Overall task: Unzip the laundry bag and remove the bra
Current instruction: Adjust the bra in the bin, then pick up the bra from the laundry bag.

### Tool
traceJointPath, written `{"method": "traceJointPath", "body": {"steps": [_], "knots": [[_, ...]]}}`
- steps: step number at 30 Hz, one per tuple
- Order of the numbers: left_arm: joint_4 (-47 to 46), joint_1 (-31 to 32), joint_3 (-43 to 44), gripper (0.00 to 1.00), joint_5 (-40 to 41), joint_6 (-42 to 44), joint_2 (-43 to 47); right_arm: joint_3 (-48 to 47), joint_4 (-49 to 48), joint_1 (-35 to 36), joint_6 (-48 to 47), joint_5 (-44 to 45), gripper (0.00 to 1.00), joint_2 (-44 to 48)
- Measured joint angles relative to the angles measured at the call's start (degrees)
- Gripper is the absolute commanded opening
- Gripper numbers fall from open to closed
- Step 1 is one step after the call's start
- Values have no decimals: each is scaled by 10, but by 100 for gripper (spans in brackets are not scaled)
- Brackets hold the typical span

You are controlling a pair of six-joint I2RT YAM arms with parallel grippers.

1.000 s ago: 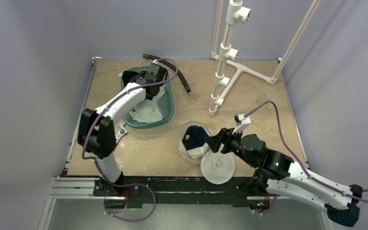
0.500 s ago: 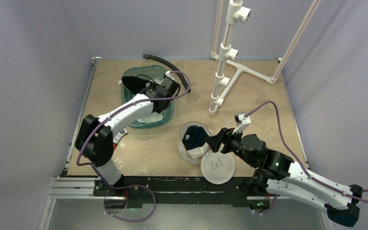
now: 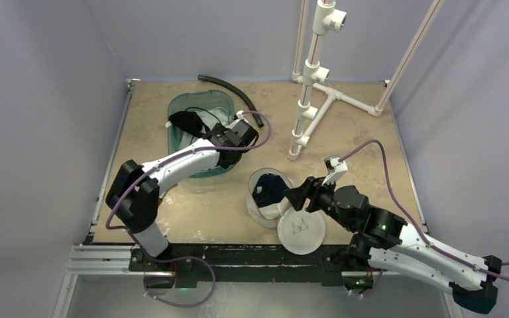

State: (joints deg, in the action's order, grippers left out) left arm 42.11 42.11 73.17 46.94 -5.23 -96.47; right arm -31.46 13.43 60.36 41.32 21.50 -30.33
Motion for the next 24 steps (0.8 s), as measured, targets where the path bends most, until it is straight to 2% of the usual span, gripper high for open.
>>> {"method": "traceJointPath", "body": {"steps": [5,7,9,11,18,21,24], "knots": [[27,12,23,56,2,-23,26,0,0,0,0,0,66,3],[32,16,45,61,-2,-37,55,0,0,0,0,0,66,4],[19,17,58,79,-10,-61,106,0,0,0,0,1,66,4],[-14,17,43,88,-31,-96,195,0,1,0,2,1,66,5],[-111,16,-106,94,-128,-239,502,1,6,0,10,5,66,24],[-123,15,-156,94,-186,-279,552,5,4,0,11,5,66,38],[-123,16,-179,94,-247,-309,540,7,6,0,14,7,65,31]]}}
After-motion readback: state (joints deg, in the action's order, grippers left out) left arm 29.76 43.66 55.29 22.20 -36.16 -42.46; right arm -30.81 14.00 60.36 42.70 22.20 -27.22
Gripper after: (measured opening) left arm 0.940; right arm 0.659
